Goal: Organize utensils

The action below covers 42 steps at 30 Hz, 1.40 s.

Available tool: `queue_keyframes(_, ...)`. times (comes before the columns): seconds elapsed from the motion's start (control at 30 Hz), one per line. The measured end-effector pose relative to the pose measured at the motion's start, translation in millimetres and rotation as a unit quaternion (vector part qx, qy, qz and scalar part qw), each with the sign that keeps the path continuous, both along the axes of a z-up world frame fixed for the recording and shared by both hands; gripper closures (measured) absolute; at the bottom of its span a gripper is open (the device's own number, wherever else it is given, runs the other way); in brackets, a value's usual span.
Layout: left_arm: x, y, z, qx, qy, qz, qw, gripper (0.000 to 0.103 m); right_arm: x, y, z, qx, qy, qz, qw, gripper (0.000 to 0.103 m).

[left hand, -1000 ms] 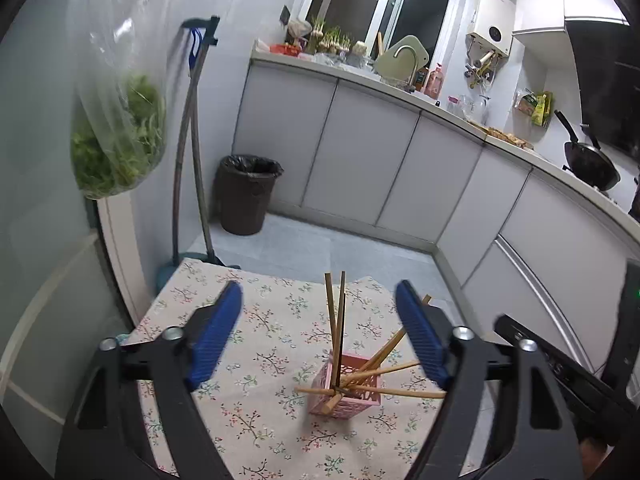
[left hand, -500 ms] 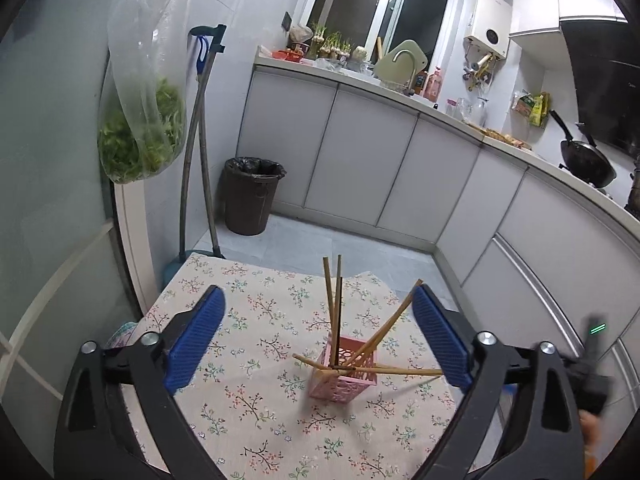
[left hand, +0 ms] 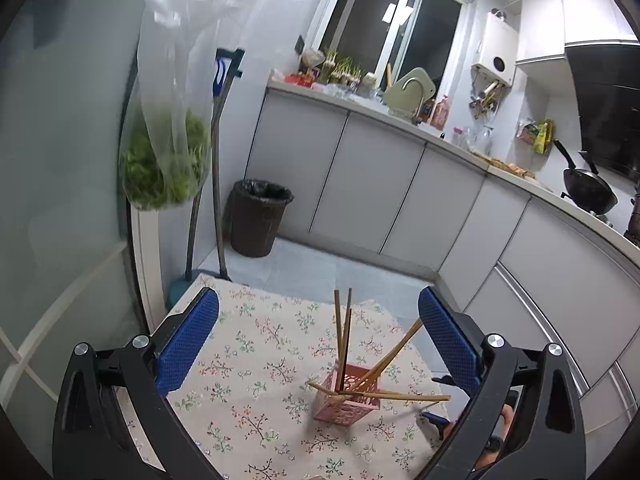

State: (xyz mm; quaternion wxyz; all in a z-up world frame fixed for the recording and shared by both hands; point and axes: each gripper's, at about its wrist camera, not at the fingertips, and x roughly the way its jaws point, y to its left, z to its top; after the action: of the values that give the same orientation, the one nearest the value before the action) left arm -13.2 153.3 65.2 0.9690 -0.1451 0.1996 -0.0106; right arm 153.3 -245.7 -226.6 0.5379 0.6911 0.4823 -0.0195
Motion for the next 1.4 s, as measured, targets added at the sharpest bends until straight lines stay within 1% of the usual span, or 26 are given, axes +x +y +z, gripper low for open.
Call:
queue_keyframes(0.03,3,0,-3,-0.001,0.006,0.000,1.0000,0.007,4,1,-6,0.001,0.008,0.001,1.000,0.039)
queue_keyframes(0.07,6,1,-5,0.000,0.010,0.000,0.9999,0.007,9,1,-11,0.000,0.015,0.004,1.000,0.062)
queue_keyframes(0.1,9,1,-7,0.001,0.016,0.000,0.9999,0.007,15,1,-17,0.006,0.010,0.012,1.000,0.090)
queue_keyframes(0.13,10,1,-8,0.001,0.019,0.001,0.9998,0.007,16,1,-18,0.011,0.005,0.010,1.000,0.093)
queue_keyframes(0.17,12,1,-8,0.001,0.018,0.002,0.9998,0.007,14,-2,-13,0.003,0.001,0.003,1.000,0.093)
queue_keyframes(0.23,11,3,-7,0.000,0.016,0.004,0.9999,0.007,9,-8,6,-0.018,-0.025,-0.005,1.000,0.096)
queue_keyframes(0.3,10,7,-5,-0.008,0.013,0.006,0.9999,0.007,3,-15,43,-0.054,-0.064,-0.009,0.996,0.096)
queue_keyframes(0.37,8,10,-3,-0.015,0.012,0.004,0.9998,0.007,-1,-17,85,-0.100,-0.101,-0.002,0.990,0.096)
queue_keyframes(0.43,6,11,-1,-0.015,0.013,0.003,0.9998,0.007,-9,-12,143,-0.176,-0.147,0.014,0.973,0.096)
queue_keyframes(0.47,5,12,0,-0.015,0.013,0.004,0.9998,0.007,-11,-9,162,-0.200,-0.164,0.019,0.966,0.096)
queue_keyframes(0.5,3,14,1,-0.018,0.011,0.005,0.9998,0.007,-15,-3,191,-0.235,-0.187,0.026,0.953,0.096)
queue_keyframes(0.57,1,17,3,-0.024,0.008,0.005,0.9997,0.007,-23,10,235,-0.288,-0.226,0.039,0.930,0.096)
queue_keyframes(0.6,0,20,5,-0.028,0.005,0.006,0.9996,0.007,-29,21,262,-0.319,-0.249,0.052,0.913,0.096)
queue_keyframes(0.63,-1,22,7,-0.032,0.003,0.008,0.9995,0.007,-33,33,282,-0.345,-0.266,0.064,0.898,0.096)
queue_keyframes(0.67,-3,24,8,-0.035,0.001,0.009,0.9993,0.007,-38,47,300,-0.370,-0.280,0.077,0.883,0.096)
queue_keyframes(0.73,-3,29,9,-0.042,-0.001,0.012,0.9991,0.007,-47,60,323,-0.401,-0.298,0.095,0.861,0.096)
queue_keyframes(0.8,-4,35,10,-0.049,0.000,0.014,0.9987,0.007,-52,84,342,-0.428,-0.314,0.113,0.840,0.096)
queue_keyframes(0.87,-4,39,11,-0.056,0.000,0.015,0.9983,0.007,-54,105,352,-0.442,-0.325,0.132,0.826,0.096)
queue_keyframes(1.03,-6,49,12,-0.075,0.000,0.019,0.9970,0.007,-59,140,356,-0.469,-0.332,0.163,0.802,0.096)
queue_keyframes(1.07,-5,51,12,-0.077,0.002,0.019,0.9969,0.007,-58,147,354,-0.474,-0.330,0.169,0.798,0.096)
queue_keyframes(1.17,-5,55,12,-0.087,0.006,0.018,0.9960,0.007,-52,158,340,-0.483,-0.323,0.183,0.793,0.096)
queue_keyframes(1.27,-4,57,12,-0.090,0.007,0.020,0.9957,0.007,-44,171,327,-0.503,-0.313,0.193,0.782,0.096)
queue_keyframes(1.37,-3,57,10,-0.090,0.009,0.020,0.9957,0.007,-38,182,307,-0.517,-0.307,0.202,0.773,0.096)
queue_keyframes(1.4,-1,56,9,-0.089,0.012,0.019,0.9957,0.007,-35,186,297,-0.518,-0.311,0.206,0.770,0.096)
